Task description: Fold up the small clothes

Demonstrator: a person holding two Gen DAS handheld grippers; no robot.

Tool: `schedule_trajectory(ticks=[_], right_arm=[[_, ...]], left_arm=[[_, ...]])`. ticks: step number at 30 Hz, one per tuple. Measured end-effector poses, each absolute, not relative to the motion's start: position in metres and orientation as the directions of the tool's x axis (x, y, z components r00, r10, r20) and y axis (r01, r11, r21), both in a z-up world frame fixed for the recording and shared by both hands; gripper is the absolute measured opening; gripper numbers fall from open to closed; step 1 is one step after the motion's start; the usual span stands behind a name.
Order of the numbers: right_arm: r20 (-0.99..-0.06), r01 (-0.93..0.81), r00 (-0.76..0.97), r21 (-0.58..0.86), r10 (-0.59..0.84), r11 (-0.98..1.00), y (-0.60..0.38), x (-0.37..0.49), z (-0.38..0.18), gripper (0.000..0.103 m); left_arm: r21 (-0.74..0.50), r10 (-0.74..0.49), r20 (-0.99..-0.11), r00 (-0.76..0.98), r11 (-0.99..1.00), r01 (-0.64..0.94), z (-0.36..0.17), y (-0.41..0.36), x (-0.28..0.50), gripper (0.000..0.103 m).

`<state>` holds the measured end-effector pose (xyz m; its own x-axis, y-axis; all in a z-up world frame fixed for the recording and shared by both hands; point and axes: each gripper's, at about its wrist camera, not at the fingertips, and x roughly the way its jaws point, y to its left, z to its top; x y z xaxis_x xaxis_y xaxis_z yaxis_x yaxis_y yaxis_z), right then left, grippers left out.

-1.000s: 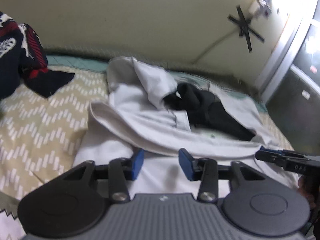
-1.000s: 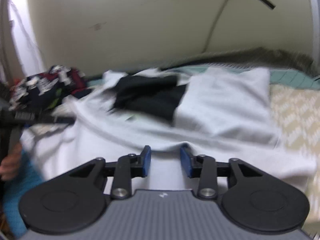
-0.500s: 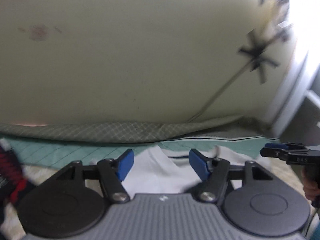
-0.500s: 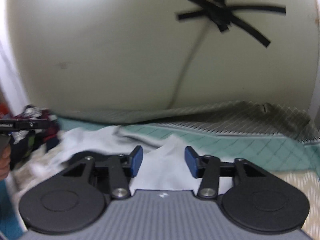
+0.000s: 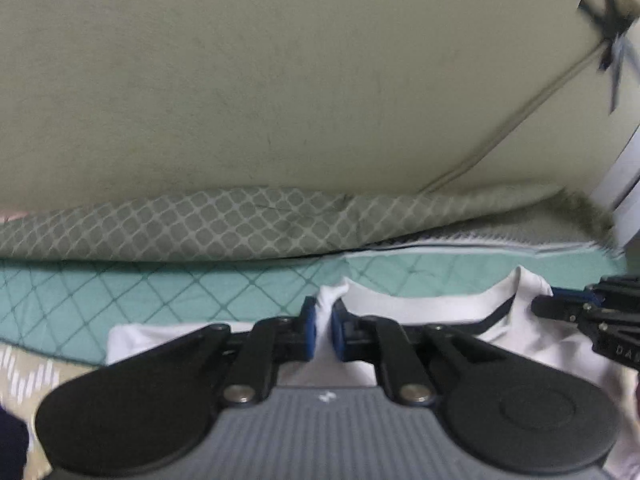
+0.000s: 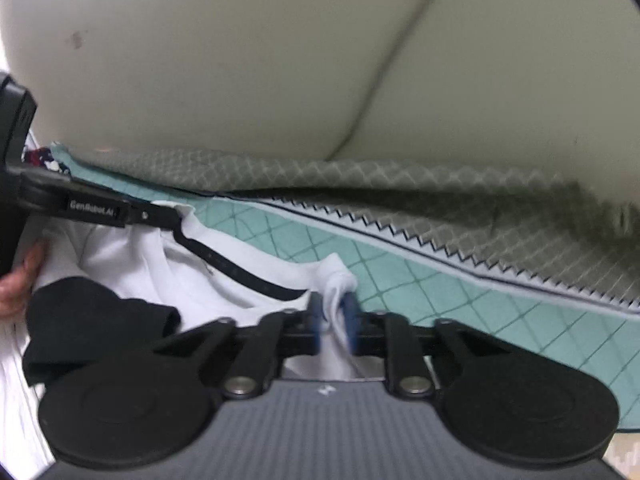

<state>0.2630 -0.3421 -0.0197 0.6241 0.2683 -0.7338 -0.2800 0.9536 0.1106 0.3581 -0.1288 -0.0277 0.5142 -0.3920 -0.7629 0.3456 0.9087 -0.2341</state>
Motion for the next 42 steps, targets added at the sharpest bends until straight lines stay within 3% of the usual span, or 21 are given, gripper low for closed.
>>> schedule_trajectory(ticks=[7,12,20,26,28,30,32,33,34,36,37,39,40,42], right_arm=[[-0.607,-0.326,0.726,0.112,0.324,0.939,-0.342,0.18,0.049,0.006],[-0.535,-0.391,0.757,0.091,0.376,0.916,-0.327,0.081,0.08,0.005],[-0.546,-0.396,0.743,0.106,0.386,0.912,-0.302,-0.06,0.045,0.005],[-0.635,-0.315,0.689,0.172,0.349,0.933,-0.29,-0.09,-0.011,0.012],[-0.644,-0.324,0.672,0.187,0.365,0.927,-0.293,-0.09,-0.009,0.013],[-0.611,-0.347,0.689,0.193,0.389,0.918,-0.3,-0.097,0.006,0.013],[-0.558,-0.35,0.734,0.179,0.388,0.92,-0.31,-0.1,0.023,0.023],[-0.534,-0.338,0.757,0.171,0.375,0.925,-0.313,-0.098,0.031,0.06],[-0.506,-0.32,0.784,0.168,0.36,0.932,-0.316,-0.095,0.036,0.074],[-0.453,-0.283,0.828,0.172,0.331,0.943,-0.32,-0.088,0.042,0.069],[-0.457,-0.272,0.828,0.18,0.326,0.945,-0.319,-0.078,0.041,0.062],[-0.475,-0.235,0.83,0.178,0.292,0.956,-0.31,-0.059,0.035,0.056],[-0.485,-0.219,0.828,0.18,0.281,0.959,-0.305,-0.048,0.03,0.047],[-0.502,-0.197,0.821,0.2,0.273,0.96,-0.3,-0.027,0.018,0.041]], left_arm=[[-0.348,-0.548,-0.606,0.576,0.834,0.427,0.031,-0.082,0.26,0.008],[-0.389,-0.616,-0.516,0.595,0.787,0.478,0.042,-0.038,0.159,0.008],[-0.393,-0.619,-0.521,0.587,0.785,0.478,0.006,0.002,0.043,0.009],[-0.441,-0.614,-0.572,0.544,0.789,0.428,-0.017,0.017,0.031,0.022],[-0.467,-0.65,-0.527,0.548,0.76,0.452,-0.006,0.03,0.026,0.031],[-0.436,-0.634,-0.479,0.607,0.772,0.462,0.01,0.04,0.02,0.05],[-0.419,-0.615,-0.432,0.659,0.784,0.458,0.026,0.046,0.024,0.05],[-0.425,-0.615,-0.42,0.667,0.783,0.454,0.031,0.047,0.029,0.05],[-0.431,-0.616,-0.415,0.67,0.781,0.452,0.034,0.044,0.037,0.05],[-0.431,-0.611,-0.422,0.669,0.785,0.445,0.031,0.036,0.054,0.048],[-0.43,-0.607,-0.436,0.665,0.789,0.439,0.027,0.029,0.062,0.048],[-0.423,-0.604,-0.464,0.648,0.794,0.437,0.014,0.011,0.08,0.048],[-0.412,-0.596,-0.48,0.644,0.801,0.434,0.007,0.001,0.091,0.048],[-0.382,-0.562,-0.524,0.64,0.826,0.413,-0.012,-0.015,0.109,0.048]])
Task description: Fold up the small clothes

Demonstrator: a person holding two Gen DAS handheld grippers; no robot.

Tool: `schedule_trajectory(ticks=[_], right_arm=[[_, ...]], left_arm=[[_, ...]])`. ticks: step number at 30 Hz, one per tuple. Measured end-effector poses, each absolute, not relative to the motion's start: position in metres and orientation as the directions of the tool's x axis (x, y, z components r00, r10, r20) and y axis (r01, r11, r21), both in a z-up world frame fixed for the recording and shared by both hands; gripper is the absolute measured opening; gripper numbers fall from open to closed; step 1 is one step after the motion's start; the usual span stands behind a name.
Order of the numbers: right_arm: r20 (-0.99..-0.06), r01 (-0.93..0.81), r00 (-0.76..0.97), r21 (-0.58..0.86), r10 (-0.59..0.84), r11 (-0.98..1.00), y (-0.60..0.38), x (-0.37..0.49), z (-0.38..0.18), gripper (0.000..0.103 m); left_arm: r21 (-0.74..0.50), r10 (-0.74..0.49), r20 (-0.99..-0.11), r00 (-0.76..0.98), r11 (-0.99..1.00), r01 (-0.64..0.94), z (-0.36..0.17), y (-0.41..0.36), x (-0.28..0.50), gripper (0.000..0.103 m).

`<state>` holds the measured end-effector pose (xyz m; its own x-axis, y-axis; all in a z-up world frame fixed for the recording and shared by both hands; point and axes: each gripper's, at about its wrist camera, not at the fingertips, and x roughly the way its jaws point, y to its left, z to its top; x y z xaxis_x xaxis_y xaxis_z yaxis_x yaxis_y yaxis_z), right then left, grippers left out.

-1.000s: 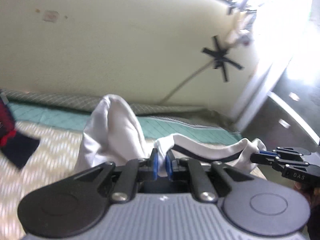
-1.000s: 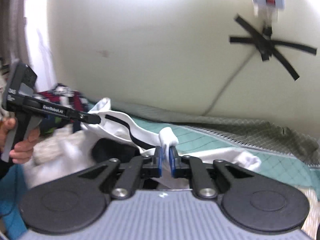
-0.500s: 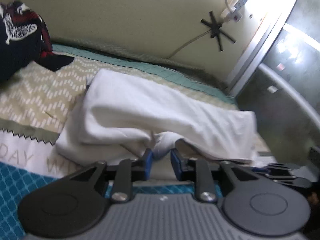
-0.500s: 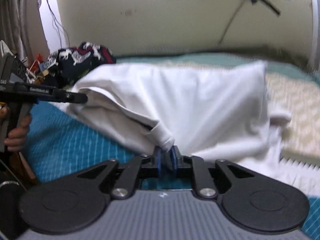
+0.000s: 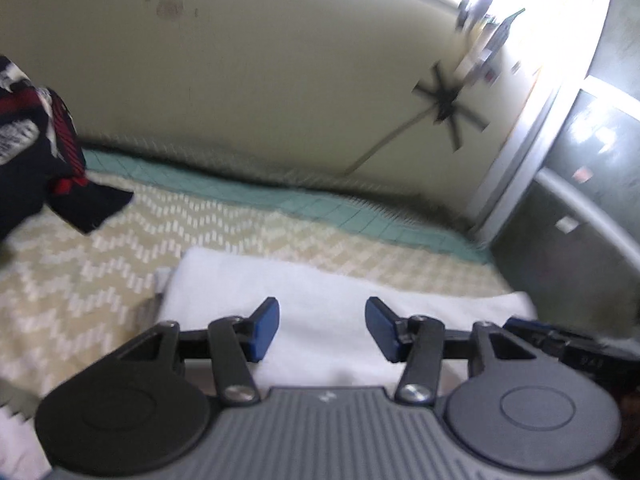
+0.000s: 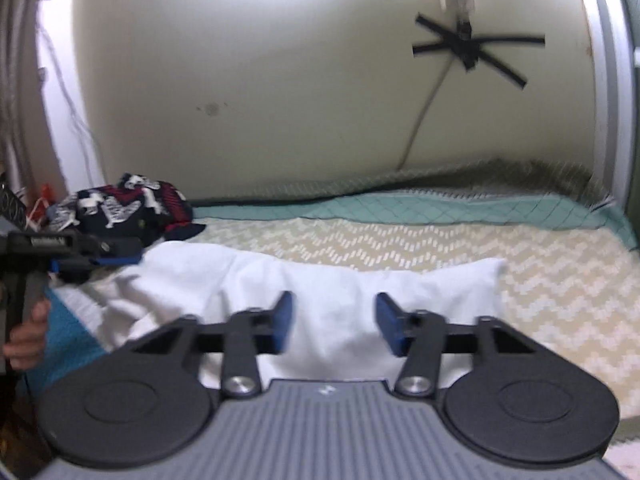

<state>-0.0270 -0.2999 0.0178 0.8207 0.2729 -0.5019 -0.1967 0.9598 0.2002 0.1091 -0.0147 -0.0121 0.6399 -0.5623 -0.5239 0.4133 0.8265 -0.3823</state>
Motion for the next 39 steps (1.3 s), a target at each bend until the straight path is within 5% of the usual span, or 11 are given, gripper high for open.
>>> schedule_trajectory(ticks=[4,6,10,14,15,16,17,21,27,33,39], right_arm=[[-0.586,-0.031,0.808,0.071,0.067,0.997,-0.31,0.011,-0.012,0.008],[-0.587,0.027,0.805,0.176,0.083,0.984,-0.343,0.008,-0.024,0.0],[-0.583,0.084,0.808,0.245,0.077,0.966,-0.364,-0.009,-0.025,0.0],[-0.585,0.117,0.811,0.148,-0.008,0.982,-0.347,-0.012,-0.011,0.0],[-0.575,0.112,0.818,0.138,-0.013,0.984,-0.341,-0.014,-0.007,0.01],[-0.562,0.081,0.827,0.142,0.013,0.987,-0.335,-0.018,-0.001,0.035],[-0.55,0.036,0.833,0.151,0.054,0.988,-0.324,-0.02,0.005,0.036],[-0.538,-0.193,0.81,0.134,0.235,0.972,-0.26,-0.013,0.014,0.034],[-0.59,-0.431,0.71,0.068,0.385,0.9,-0.165,0.007,-0.005,0.018],[-0.632,-0.37,0.696,0.089,0.34,0.925,-0.203,0.007,-0.021,0.001],[-0.643,-0.194,0.717,0.189,0.271,0.963,-0.29,-0.034,-0.023,0.0]], left_arm=[[-0.279,-0.5,-0.572,0.651,0.864,0.419,-0.04,-0.036,0.122,0.047],[-0.234,-0.475,-0.577,0.664,0.875,0.423,-0.041,-0.041,0.118,0.048],[-0.262,-0.493,-0.564,0.663,0.867,0.423,-0.041,-0.036,0.119,0.047],[-0.317,-0.513,-0.476,0.715,0.858,0.404,-0.03,-0.014,0.11,0.051],[-0.328,-0.513,-0.448,0.732,0.856,0.399,-0.027,-0.008,0.108,0.052],[-0.349,-0.515,-0.428,0.743,0.852,0.39,-0.025,-0.002,0.107,0.054],[-0.374,-0.523,-0.414,0.745,0.844,0.385,-0.024,0.003,0.108,0.054],[-0.416,-0.542,-0.447,0.712,0.83,0.371,-0.029,0.008,0.117,0.054],[-0.417,-0.56,-0.473,0.68,0.822,0.387,-0.035,0.008,0.12,0.063],[-0.356,-0.534,-0.495,0.686,0.844,0.4,-0.035,-0.002,0.116,0.065],[-0.355,-0.546,-0.426,0.722,0.834,0.421,-0.026,0.002,0.105,0.067]])
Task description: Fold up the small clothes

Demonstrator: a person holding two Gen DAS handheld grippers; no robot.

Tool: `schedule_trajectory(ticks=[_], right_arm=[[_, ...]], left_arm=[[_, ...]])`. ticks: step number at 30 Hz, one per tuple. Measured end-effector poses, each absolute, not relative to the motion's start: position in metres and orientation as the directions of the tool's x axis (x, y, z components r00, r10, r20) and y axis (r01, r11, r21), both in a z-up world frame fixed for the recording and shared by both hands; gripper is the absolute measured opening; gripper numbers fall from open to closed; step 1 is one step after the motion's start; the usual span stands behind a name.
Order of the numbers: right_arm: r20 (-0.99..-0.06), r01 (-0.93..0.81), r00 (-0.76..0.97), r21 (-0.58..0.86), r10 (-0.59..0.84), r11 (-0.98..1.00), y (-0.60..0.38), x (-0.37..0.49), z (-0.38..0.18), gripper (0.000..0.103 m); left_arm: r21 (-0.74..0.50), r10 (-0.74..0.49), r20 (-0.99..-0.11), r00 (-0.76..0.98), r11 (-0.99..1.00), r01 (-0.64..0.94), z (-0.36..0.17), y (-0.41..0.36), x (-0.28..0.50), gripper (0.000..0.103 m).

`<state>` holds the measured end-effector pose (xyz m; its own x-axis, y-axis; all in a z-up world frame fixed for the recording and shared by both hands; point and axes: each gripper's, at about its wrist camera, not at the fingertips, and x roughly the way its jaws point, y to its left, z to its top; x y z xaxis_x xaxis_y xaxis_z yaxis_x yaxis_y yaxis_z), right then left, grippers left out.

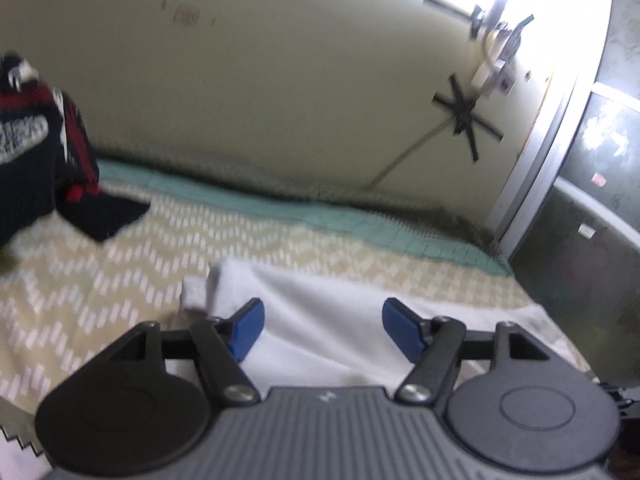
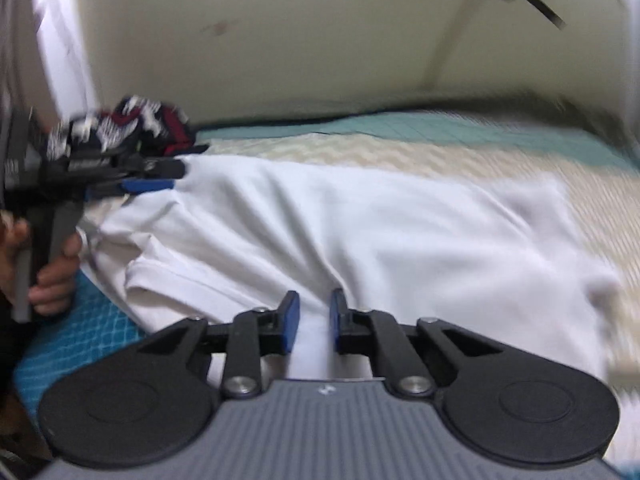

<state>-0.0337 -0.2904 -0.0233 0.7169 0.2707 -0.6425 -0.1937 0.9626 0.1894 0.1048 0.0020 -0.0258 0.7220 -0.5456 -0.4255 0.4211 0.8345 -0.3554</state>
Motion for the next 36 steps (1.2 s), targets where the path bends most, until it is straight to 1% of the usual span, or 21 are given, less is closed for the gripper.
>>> schedule_trajectory(ticks=[2,4,5,7,8,10,12,13,14,15,16,18,20,22,23,25,27,31,32,33,36], right_arm=[[-0.647,-0.132,0.73,0.183,0.22,0.974,-0.312,-0.047,-0.021,0.001],[-0.623,-0.086,0.759,0.189,0.187,0.978,-0.329,-0.06,-0.015,0.007],[-0.596,-0.079,0.782,0.198,0.184,0.977,-0.337,-0.065,-0.009,0.009],[-0.528,-0.065,0.832,0.212,0.171,0.975,-0.348,-0.072,0.006,0.022],[-0.497,-0.063,0.851,0.219,0.167,0.974,-0.352,-0.072,0.012,0.023],[-0.471,-0.055,0.869,0.215,0.153,0.975,-0.354,-0.067,0.018,0.023],[-0.487,-0.037,0.864,0.192,0.128,0.981,-0.352,-0.055,0.016,0.023],[-0.505,-0.026,0.855,0.184,0.118,0.983,-0.353,-0.049,0.01,0.021],[-0.538,0.001,0.838,0.174,0.094,0.985,-0.357,-0.045,0.003,0.018],[-0.584,0.045,0.81,0.15,0.052,0.988,-0.363,-0.041,-0.006,0.009],[-0.615,0.067,0.788,0.144,0.036,0.987,-0.369,-0.036,-0.016,0.007],[-0.596,0.072,0.799,0.224,0.078,0.972,-0.384,-0.043,-0.019,0.006],[-0.584,0.09,0.809,0.242,0.071,0.966,-0.389,-0.052,-0.01,0.007],[-0.552,0.113,0.833,0.231,0.035,0.966,-0.392,-0.068,0.001,0.035],[-0.538,0.136,0.843,0.229,0.009,0.964,-0.397,-0.077,0.007,0.039],[-0.53,0.175,0.848,0.265,-0.008,0.948,-0.413,-0.092,0.013,0.041],[-0.538,0.19,0.842,0.354,0.033,0.916,-0.428,-0.101,0.012,0.044],[-0.557,0.191,0.821,0.479,0.129,0.857,-0.438,-0.109,0.002,0.046],[-0.563,0.191,0.815,0.49,0.141,0.851,-0.436,-0.108,-0.001,0.046],[-0.573,0.194,0.805,0.497,0.152,0.846,-0.435,-0.103,-0.004,0.046],[-0.597,0.195,0.775,0.538,0.207,0.82,-0.428,-0.091,-0.016,0.051]], left_arm=[[-0.342,-0.555,-0.381,0.739,0.828,0.445,-0.021,0.002,0.097,0.067],[-0.328,-0.568,-0.37,0.735,0.82,0.469,-0.019,-0.002,0.093,0.067],[-0.317,-0.567,-0.379,0.732,0.822,0.473,-0.019,-0.005,0.093,0.067],[-0.283,-0.548,-0.418,0.725,0.837,0.469,-0.023,-0.013,0.095,0.068],[-0.266,-0.535,-0.442,0.72,0.845,0.465,-0.025,-0.017,0.097,0.068],[-0.245,-0.516,-0.477,0.712,0.855,0.457,-0.029,-0.022,0.1,0.069],[-0.233,-0.502,-0.491,0.712,0.863,0.448,-0.032,-0.023,0.101,0.075],[-0.221,-0.483,-0.505,0.715,0.874,0.434,-0.033,-0.024,0.103,0.076],[-0.211,-0.463,-0.522,0.716,0.884,0.417,-0.035,-0.025,0.105,0.075],[-0.21,-0.457,-0.532,0.713,0.887,0.412,-0.036,-0.025,0.106,0.075],[-0.206,-0.456,-0.532,0.714,0.887,0.413,-0.036,-0.025,0.106,0.075],[-0.201,-0.457,-0.527,0.717,0.886,0.417,-0.035,-0.025,0.104,0.075],[-0.224,-0.477,-0.501,0.722,0.877,0.424,-0.033,-0.02,0.101,0.078],[-0.255,-0.499,-0.46,0.735,0.866,0.429,-0.028,-0.014,0.098,0.081],[-0.274,-0.512,-0.44,0.738,0.859,0.433,-0.026,-0.011,0.097,0.08],[-0.32,-0.555,-0.412,0.722,0.831,0.456,-0.021,-0.01,0.096,0.074],[-0.344,-0.594,-0.405,0.695,0.803,0.486,-0.016,-0.016,0.093,0.053],[-0.331,-0.639,-0.45,0.625,0.769,0.547,-0.017,-0.042,0.086,0.034],[-0.336,-0.651,-0.465,0.599,0.756,0.561,-0.02,-0.049,0.086,0.026],[-0.335,-0.659,-0.477,0.582,0.748,0.573,-0.023,-0.054,0.086,0.024],[-0.284,-0.636,-0.527,0.564,0.757,0.588,-0.033,-0.068,0.084,0.024]])
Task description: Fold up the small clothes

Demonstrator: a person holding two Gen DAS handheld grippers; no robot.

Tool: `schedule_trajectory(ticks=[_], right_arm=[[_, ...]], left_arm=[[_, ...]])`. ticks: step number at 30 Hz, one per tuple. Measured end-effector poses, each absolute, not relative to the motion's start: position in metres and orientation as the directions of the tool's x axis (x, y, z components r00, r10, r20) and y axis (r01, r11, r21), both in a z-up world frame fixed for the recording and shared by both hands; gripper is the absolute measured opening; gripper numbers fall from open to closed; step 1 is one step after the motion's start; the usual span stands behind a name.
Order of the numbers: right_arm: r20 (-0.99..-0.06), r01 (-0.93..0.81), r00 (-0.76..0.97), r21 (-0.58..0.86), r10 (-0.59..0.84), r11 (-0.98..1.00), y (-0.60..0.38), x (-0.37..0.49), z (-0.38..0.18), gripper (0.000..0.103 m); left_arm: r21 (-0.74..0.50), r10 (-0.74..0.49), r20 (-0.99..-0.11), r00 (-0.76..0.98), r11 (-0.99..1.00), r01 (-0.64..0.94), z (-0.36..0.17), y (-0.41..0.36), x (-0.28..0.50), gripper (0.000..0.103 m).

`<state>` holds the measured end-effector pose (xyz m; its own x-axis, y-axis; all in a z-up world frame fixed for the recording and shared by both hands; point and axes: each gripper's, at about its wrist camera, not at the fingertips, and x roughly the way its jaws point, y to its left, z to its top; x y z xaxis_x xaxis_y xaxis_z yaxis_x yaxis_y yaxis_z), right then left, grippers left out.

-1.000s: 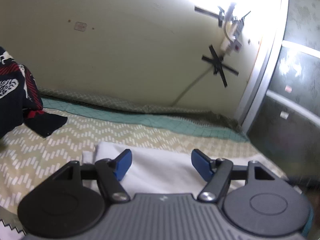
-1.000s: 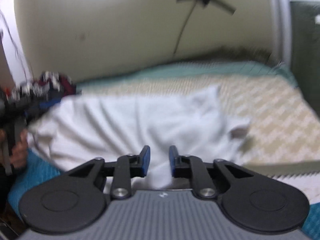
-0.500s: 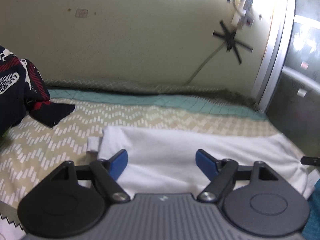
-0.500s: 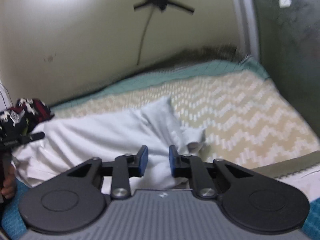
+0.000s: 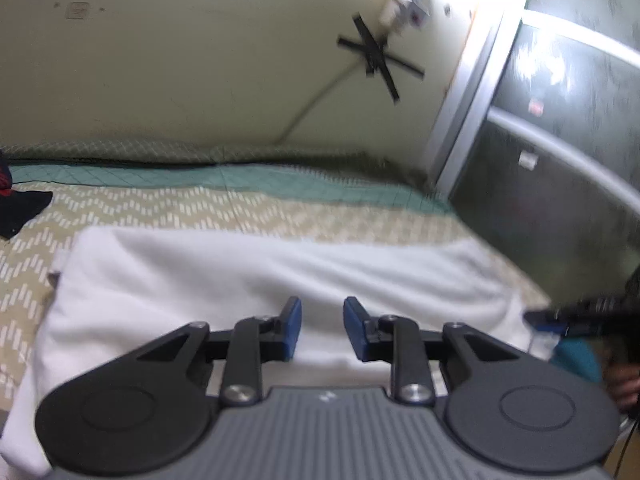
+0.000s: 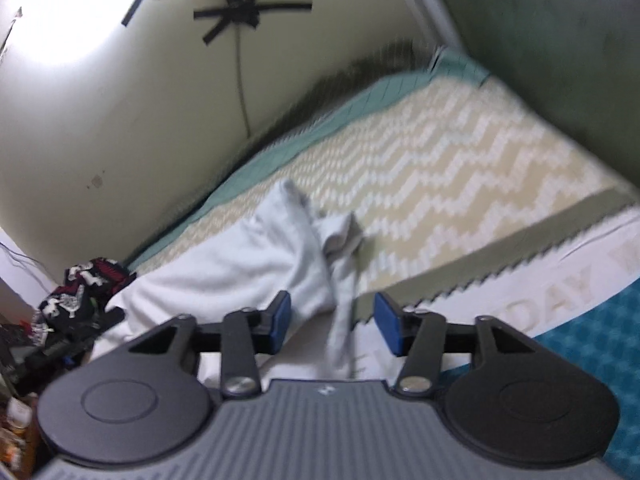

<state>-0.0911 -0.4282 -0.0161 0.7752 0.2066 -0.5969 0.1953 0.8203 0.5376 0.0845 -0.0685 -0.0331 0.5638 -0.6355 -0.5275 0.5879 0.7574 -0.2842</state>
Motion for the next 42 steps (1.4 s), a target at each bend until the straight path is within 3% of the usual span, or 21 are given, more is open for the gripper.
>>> schedule_trajectory(ticks=[2,6,9,10,15,19,22,29,34,36,37,39,40,42], right_arm=[[-0.576,0.18,0.789,0.548,0.213,0.817,-0.422,-0.086,-0.02,0.053],[-0.565,0.145,0.781,0.579,0.266,0.802,-0.403,-0.067,-0.029,0.047],[-0.58,0.133,0.766,0.566,0.278,0.814,-0.391,-0.059,-0.031,0.02],[-0.584,0.14,0.761,0.573,0.282,0.808,-0.39,-0.057,-0.031,0.017],[-0.509,0.052,0.802,0.58,0.312,0.813,-0.372,-0.055,0.007,0.013],[-0.472,-0.072,0.805,0.524,0.36,0.849,-0.334,-0.042,0.045,0.013],[-0.469,-0.181,0.78,0.463,0.414,0.867,-0.289,-0.026,0.064,0.013],[-0.538,-0.381,0.67,0.342,0.511,0.859,-0.173,0.024,0.067,0.011],[-0.634,-0.432,0.576,0.299,0.515,0.851,-0.099,0.066,0.036,0.011],[-0.66,-0.46,0.557,0.261,0.504,0.849,-0.077,0.077,0.019,0.014],[-0.673,-0.475,0.542,0.249,0.504,0.844,-0.068,0.082,0.009,0.026],[-0.688,-0.5,0.492,0.278,0.533,0.82,-0.062,0.09,-0.008,0.036],[-0.669,-0.518,0.485,0.299,0.563,0.801,-0.062,0.089,-0.01,0.051],[-0.64,-0.575,0.439,0.338,0.63,0.745,-0.069,0.081,-0.006,0.061]], left_arm=[[-0.258,-0.592,-0.599,0.539,0.78,0.571,-0.045,-0.079,0.09,0.024],[-0.292,-0.61,-0.592,0.527,0.771,0.566,-0.046,-0.075,0.093,0.026],[-0.304,-0.616,-0.59,0.522,0.769,0.563,-0.047,-0.075,0.092,0.026],[-0.302,-0.615,-0.59,0.524,0.769,0.563,-0.047,-0.075,0.092,0.026],[-0.329,-0.646,-0.538,0.541,0.752,0.571,-0.039,-0.064,0.087,0.03],[-0.443,-0.693,-0.385,0.61,0.718,0.536,-0.019,-0.021,0.086,0.035],[-0.508,-0.663,-0.294,0.688,0.718,0.475,-0.009,0.025,0.087,0.037],[-0.587,-0.557,-0.233,0.797,0.734,0.341,-0.016,0.102,0.092,0.038],[-0.628,-0.54,-0.193,0.819,0.71,0.32,-0.016,0.118,0.095,0.046],[-0.631,-0.557,-0.192,0.808,0.701,0.333,-0.016,0.117,0.095,0.046],[-0.627,-0.563,-0.195,0.803,0.702,0.339,-0.016,0.116,0.094,0.047],[-0.611,-0.564,-0.204,0.8,0.712,0.346,-0.015,0.112,0.093,0.051],[-0.606,-0.565,-0.204,0.799,0.714,0.35,-0.015,0.111,0.093,0.052],[-0.603,-0.572,-0.202,0.795,0.712,0.359,-0.014,0.108,0.092,0.056]])
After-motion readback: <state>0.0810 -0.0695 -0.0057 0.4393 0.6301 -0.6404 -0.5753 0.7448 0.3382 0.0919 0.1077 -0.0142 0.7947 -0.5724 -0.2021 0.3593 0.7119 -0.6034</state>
